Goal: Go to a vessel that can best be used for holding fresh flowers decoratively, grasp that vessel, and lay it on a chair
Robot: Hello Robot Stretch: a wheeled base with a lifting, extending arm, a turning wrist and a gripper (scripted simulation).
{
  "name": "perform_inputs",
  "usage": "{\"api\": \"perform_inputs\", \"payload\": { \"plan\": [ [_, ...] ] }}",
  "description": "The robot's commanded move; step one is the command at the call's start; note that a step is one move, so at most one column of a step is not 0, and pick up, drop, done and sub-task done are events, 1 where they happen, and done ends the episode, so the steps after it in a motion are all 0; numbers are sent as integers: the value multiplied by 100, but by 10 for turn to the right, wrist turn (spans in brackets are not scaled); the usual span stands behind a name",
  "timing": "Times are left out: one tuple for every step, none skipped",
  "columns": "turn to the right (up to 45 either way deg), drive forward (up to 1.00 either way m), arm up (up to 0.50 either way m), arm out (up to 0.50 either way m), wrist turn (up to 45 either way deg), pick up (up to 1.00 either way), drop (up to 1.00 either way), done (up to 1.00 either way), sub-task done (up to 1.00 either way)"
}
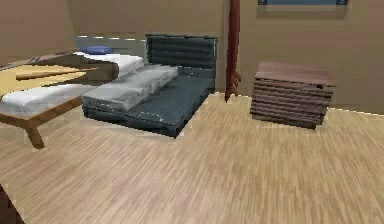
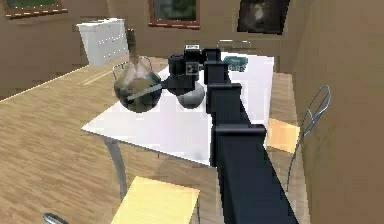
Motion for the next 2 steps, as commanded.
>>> {"api": "perform_inputs", "payload": {
  "plan": [
    [0, 0, 0, 0, 0, 0, 100, 0, 0],
    [0, 0, 0, -10, 0, 0, 0, 0, 0]
  ]
}}
